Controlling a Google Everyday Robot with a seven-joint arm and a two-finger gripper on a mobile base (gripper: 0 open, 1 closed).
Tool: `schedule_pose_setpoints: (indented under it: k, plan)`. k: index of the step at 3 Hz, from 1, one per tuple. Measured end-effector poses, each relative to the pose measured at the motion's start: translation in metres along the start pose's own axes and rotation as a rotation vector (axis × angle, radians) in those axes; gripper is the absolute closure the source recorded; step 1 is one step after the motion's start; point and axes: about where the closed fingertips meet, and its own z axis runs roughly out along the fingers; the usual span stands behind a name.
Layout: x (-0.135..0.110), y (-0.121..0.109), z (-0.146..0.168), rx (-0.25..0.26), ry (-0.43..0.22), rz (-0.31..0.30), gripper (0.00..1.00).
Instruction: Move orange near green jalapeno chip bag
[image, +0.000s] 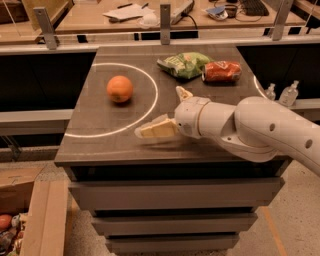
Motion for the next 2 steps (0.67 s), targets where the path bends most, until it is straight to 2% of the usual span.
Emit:
schedule_pose_setpoints:
  k: [2]
  plan:
    - [-0.014,0.004,0.051,0.028,-0.004,0.006,0.00]
